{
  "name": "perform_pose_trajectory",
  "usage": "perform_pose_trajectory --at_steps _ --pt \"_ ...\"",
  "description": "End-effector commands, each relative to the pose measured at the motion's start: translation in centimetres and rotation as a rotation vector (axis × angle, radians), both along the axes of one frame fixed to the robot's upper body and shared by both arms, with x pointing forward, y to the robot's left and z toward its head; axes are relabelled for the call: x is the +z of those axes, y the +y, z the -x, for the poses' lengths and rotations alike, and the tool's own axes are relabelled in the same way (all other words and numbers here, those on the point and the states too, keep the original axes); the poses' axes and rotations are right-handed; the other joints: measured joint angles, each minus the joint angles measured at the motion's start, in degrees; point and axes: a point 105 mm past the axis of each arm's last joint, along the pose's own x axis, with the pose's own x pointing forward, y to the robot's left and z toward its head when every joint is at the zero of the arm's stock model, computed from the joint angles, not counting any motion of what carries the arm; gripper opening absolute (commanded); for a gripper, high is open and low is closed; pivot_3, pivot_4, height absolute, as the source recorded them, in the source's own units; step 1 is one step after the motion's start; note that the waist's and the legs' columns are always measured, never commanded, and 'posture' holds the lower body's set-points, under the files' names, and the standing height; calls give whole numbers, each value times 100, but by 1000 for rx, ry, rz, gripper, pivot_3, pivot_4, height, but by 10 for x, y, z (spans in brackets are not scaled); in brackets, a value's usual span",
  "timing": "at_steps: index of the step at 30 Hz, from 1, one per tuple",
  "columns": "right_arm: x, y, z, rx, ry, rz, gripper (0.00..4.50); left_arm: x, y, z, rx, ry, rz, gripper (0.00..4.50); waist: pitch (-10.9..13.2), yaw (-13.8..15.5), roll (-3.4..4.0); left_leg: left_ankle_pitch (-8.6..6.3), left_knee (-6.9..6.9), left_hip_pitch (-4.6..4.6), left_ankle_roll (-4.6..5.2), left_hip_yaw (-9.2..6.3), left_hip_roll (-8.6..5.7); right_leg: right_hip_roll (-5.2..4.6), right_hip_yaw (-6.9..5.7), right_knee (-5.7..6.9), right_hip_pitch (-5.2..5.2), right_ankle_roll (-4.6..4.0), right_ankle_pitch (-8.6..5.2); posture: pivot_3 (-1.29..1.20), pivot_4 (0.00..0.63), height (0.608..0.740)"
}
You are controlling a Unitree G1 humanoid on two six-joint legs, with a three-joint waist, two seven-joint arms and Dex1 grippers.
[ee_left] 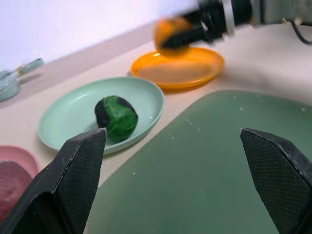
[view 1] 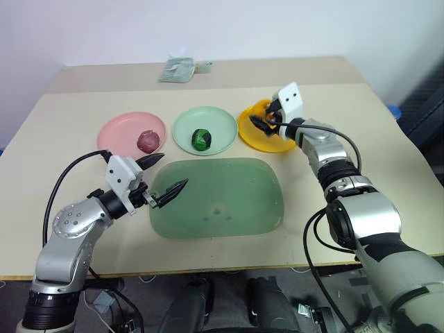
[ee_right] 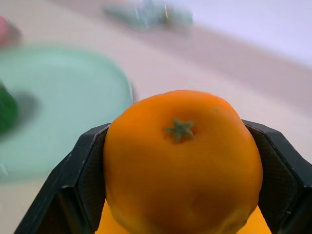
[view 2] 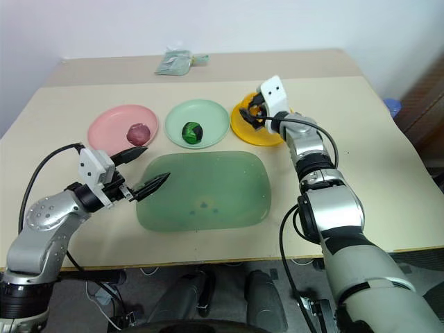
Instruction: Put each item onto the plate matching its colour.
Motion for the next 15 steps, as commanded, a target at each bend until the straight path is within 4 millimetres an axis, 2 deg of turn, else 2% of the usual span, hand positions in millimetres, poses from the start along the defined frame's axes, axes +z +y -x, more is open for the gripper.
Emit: perform_pose_trajectory --at_steps 1,6,10,13,15 --pt "19 2 -5 -14 -52 -15 4435 12 4 8 32 -62 3 4500 3 -23 5 0 0 0 1 1 0 1 4 2 -3 0 0 0 150 740" --pt "26 0 -4 -3 -77 -51 4435 7 10 12 55 -66 -26 4500 2 -35 8 -2 -7 5 4 3 15 20 12 6 -7 -10 6 0 150 740" --pt "46 -1 6 143 -150 -119 4435 -1 20 15 54 -41 -28 4500 3 -31 10 -3 -11 7 5 4 15 21 15 4 -7 -10 6 0 150 740" --pt "55 -5 25 288 -217 -132 4435 -7 24 15 46 -16 -26 4500 3 9 11 -8 -13 7 14 4 14 22 15 2 -6 -10 6 0 150 740" --pt "55 -11 47 357 -245 -127 4435 -12 26 14 42 14 -25 4500 1 39 7 -11 -12 7 18 2 14 22 15 1 -4 -10 6 0 150 740"
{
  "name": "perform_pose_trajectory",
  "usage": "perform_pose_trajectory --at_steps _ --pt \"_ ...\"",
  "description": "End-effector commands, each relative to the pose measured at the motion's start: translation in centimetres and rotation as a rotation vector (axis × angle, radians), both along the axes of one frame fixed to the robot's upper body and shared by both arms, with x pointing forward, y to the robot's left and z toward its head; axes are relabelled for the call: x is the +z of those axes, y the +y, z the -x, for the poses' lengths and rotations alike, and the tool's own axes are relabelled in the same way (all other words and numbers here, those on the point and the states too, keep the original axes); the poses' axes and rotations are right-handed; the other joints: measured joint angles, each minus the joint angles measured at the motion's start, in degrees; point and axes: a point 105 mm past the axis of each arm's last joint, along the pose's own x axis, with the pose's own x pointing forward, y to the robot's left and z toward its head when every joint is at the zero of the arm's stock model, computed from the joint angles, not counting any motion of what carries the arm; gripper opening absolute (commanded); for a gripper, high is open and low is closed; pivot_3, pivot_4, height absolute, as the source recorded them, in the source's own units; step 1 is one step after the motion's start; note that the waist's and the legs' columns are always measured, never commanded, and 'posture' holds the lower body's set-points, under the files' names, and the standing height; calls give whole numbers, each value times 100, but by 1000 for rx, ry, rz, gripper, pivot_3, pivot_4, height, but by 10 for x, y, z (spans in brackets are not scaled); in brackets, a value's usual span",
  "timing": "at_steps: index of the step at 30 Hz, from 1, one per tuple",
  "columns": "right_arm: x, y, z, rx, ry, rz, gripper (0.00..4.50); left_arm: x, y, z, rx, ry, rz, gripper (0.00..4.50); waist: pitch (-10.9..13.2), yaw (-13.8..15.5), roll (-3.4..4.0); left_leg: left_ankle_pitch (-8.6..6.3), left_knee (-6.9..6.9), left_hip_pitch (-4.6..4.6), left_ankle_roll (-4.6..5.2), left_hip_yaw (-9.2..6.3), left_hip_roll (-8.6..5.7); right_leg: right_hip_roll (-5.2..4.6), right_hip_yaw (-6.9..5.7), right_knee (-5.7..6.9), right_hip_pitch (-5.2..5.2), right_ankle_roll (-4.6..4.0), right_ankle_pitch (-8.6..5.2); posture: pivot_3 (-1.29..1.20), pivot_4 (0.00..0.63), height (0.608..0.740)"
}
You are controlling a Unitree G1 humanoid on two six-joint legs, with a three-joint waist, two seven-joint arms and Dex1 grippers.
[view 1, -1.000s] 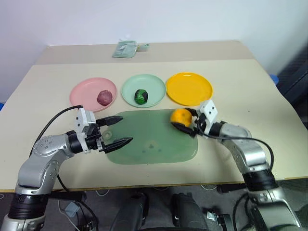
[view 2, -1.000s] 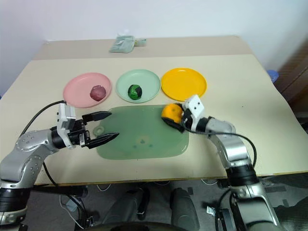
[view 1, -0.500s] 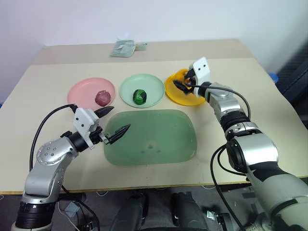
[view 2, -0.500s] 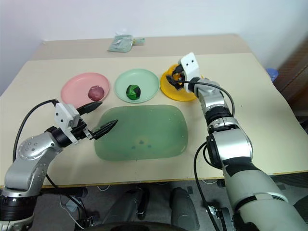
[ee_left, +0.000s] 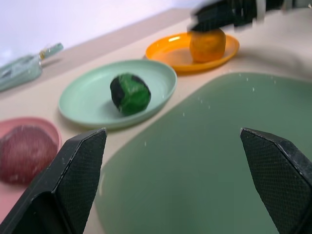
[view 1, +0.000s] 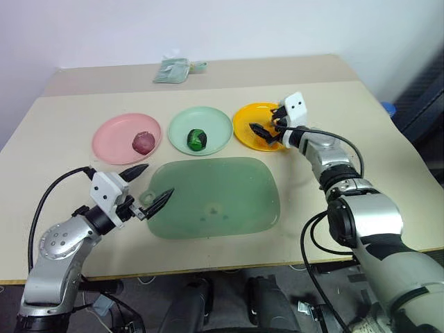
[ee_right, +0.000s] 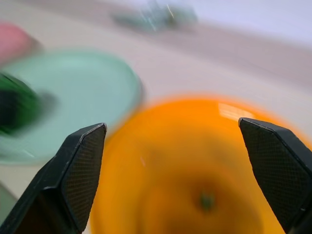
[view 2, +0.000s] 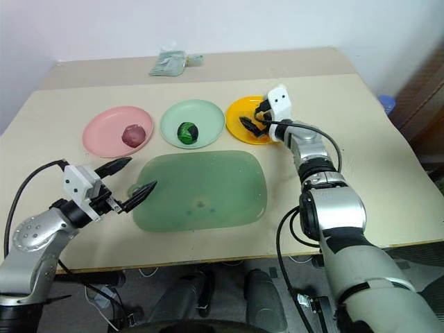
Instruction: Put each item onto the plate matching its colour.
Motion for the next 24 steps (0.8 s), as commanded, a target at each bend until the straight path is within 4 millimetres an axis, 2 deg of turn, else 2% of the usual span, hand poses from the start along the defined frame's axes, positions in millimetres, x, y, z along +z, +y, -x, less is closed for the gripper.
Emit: perform_pose_trajectory --at_steps 1,4,10,16,24 --pt "15 -8 35 113 -93 -10 4435 6 5 0 -11 -12 0 4500 -3 46 -4 0 0 -1 1 -3 0 -1 0 0 0 0 0 0 150 740" --pt "6 -21 80 101 -98 31 4435 5 5 -4 -39 7 -1 4500 -3 113 3 -3 0 -2 3 -5 -1 -2 3 3 -2 0 -1 0 150 740" --pt "-14 -42 146 -22 -10 47 4435 10 2 -10 -98 23 6 4500 -5 122 13 -5 0 0 -6 5 8 -2 8 4 -5 -6 -6 0 150 740" --pt "-25 -64 178 -165 60 41 4435 12 1 -10 -140 48 11 4500 -5 142 13 -3 1 2 -2 10 12 -2 8 -2 1 -19 -14 0 150 740" --pt "-32 -78 189 -233 79 42 4435 10 -4 -10 -175 82 11 4500 -5 141 12 -2 2 2 0 10 13 -2 7 -3 2 -19 -14 0 150 740"
